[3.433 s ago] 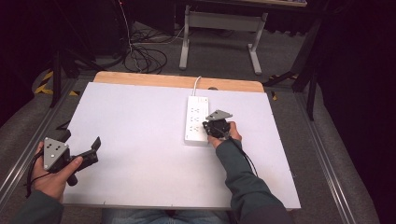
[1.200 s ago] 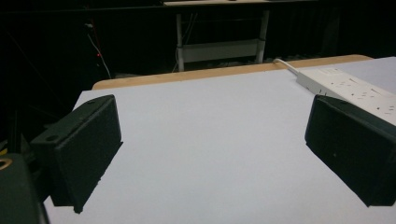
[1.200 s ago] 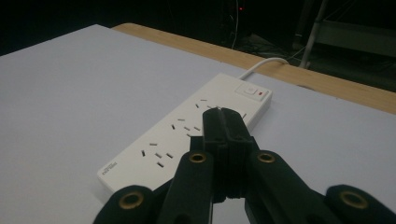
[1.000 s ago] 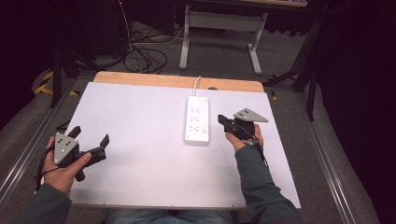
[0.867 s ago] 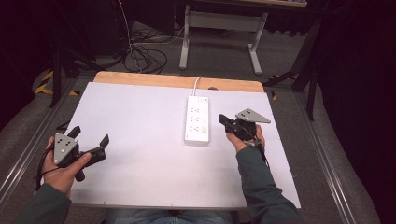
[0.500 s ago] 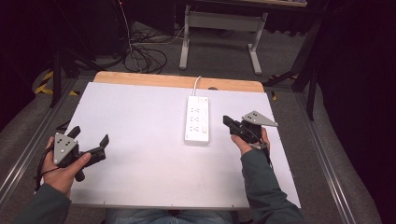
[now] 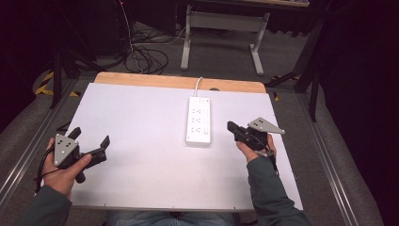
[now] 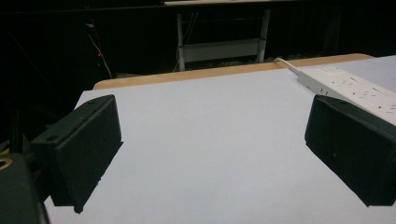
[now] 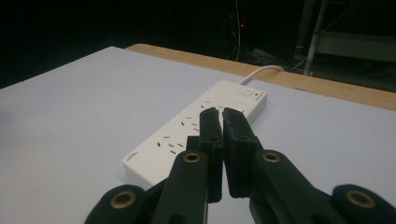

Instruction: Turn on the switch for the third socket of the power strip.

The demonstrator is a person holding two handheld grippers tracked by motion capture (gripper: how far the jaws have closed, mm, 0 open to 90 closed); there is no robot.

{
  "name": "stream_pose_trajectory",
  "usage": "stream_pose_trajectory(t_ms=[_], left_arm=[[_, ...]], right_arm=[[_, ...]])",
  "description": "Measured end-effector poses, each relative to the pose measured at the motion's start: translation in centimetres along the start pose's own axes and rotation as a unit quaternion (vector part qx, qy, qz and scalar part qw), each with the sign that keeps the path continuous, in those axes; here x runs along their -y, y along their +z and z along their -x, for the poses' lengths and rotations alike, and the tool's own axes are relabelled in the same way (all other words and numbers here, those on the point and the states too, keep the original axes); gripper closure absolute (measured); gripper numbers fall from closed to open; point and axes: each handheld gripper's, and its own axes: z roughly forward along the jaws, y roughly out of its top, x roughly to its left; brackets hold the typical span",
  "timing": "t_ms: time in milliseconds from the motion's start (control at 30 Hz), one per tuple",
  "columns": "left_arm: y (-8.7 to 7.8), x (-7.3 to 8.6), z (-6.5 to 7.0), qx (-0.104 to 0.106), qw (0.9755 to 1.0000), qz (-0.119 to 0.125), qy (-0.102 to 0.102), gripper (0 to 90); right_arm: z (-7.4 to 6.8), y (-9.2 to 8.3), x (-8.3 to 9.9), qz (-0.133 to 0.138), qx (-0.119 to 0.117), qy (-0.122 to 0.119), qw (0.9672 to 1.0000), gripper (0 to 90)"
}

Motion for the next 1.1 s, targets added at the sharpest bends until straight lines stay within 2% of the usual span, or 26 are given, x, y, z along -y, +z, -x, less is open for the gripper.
stream_pose_trajectory(t_ms=[133,267,500,667,1100], left_arm=[[0.0,0.0,0.0,0.000,1.0000,-0.001,0.001,4.3],[0.0,0.0,0.0,0.000,1.0000,-0.001,0.000,4.4],[0.0,0.0,0.0,0.000,1.0000,0.000,-0.002,4.4],[0.0,0.0,0.0,0.000,1.0000,0.001,-0.001,4.4],[-0.1,0.0,0.0,0.000,1.0000,-0.001,-0.002,4.4]], right_arm=[[0.1,-0.3,0.2,0.009,-0.005,-0.001,0.9999,74.9],[0.1,-0.8,0.3,0.018,-0.015,-0.001,0.9997,67.3],[-0.4,-1.3,0.4,0.029,-0.029,-0.008,0.9991,64.5],[-0.7,-1.5,0.4,0.036,-0.039,-0.011,0.9985,55.8],[-0.3,-2.0,0.8,0.046,-0.047,-0.010,0.9978,47.4]])
